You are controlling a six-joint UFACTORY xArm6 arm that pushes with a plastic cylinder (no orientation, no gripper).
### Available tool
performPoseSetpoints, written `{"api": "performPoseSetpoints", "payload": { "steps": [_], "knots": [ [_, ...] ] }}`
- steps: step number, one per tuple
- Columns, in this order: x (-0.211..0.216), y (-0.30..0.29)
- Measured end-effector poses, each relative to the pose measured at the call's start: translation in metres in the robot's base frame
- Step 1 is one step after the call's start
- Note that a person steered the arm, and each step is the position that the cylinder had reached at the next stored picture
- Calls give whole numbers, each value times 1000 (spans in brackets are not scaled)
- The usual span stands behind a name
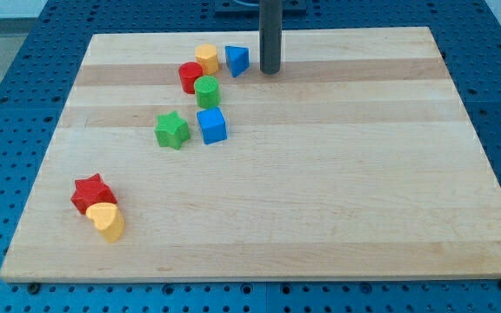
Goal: Move the red circle closer to the green star
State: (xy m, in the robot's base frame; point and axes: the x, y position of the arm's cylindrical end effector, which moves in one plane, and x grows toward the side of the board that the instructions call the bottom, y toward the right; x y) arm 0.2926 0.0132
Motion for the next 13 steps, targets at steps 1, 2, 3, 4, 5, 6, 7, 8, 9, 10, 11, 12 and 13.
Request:
{"api": "performPoseSetpoints", "payload": {
  "steps": [1,2,3,4,5,6,7,8,9,10,11,12,13],
  "knots": [
    [27,-2],
    [27,-2],
    [27,-24],
    [26,-60],
    [26,-87],
    [26,-91],
    [26,-116],
    [26,-124],
    [19,-138],
    [12,-140],
    [8,-140],
    [-1,-141],
    [-5,-153]
  ]
}}
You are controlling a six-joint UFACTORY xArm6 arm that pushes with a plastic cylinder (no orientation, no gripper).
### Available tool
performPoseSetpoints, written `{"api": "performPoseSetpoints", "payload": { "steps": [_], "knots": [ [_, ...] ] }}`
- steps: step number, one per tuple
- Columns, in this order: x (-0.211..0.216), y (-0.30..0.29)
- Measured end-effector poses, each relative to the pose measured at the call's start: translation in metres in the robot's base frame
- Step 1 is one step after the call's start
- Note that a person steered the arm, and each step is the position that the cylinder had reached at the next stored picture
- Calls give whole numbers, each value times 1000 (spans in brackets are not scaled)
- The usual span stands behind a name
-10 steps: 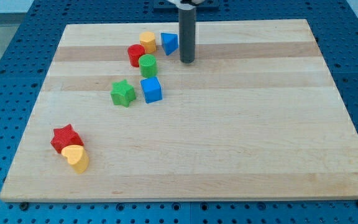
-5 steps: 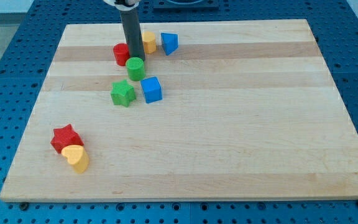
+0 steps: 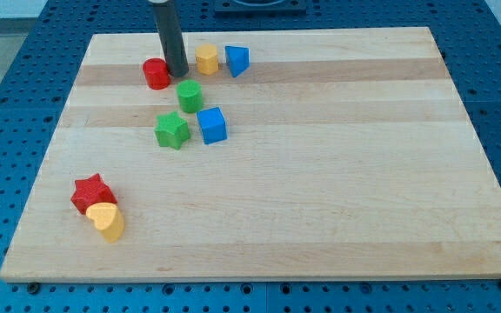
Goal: Move the red circle closer to the green star
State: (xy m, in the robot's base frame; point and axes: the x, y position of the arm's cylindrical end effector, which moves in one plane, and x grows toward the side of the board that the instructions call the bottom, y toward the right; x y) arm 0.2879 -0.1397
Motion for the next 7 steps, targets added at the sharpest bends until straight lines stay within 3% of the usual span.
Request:
{"api": "performPoseSetpoints", "payload": {
  "steps": [7],
  "knots": [
    [-5,-71]
  ]
}}
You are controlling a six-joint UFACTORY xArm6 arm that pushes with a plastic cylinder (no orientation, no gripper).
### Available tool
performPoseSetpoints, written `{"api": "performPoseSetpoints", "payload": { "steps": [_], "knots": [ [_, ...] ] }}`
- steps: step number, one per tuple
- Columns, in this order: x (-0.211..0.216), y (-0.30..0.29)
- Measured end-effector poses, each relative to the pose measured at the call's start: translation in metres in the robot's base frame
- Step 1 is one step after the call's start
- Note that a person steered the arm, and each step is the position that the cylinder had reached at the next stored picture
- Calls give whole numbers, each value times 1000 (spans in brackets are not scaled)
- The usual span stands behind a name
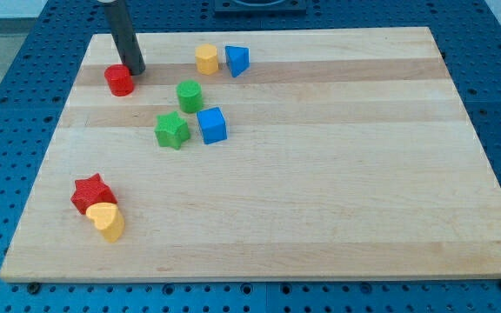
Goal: Move the red circle closer to the green star
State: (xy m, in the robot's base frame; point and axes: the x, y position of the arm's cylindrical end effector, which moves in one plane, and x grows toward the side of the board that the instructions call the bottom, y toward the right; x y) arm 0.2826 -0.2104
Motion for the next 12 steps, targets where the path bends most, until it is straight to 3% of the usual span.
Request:
{"api": "performPoseSetpoints", "payload": {
  "steps": [3,6,10,12],
  "knots": [
    [-28,-14],
    [-20,-21],
    [49,-21],
    [50,-11]
  ]
}}
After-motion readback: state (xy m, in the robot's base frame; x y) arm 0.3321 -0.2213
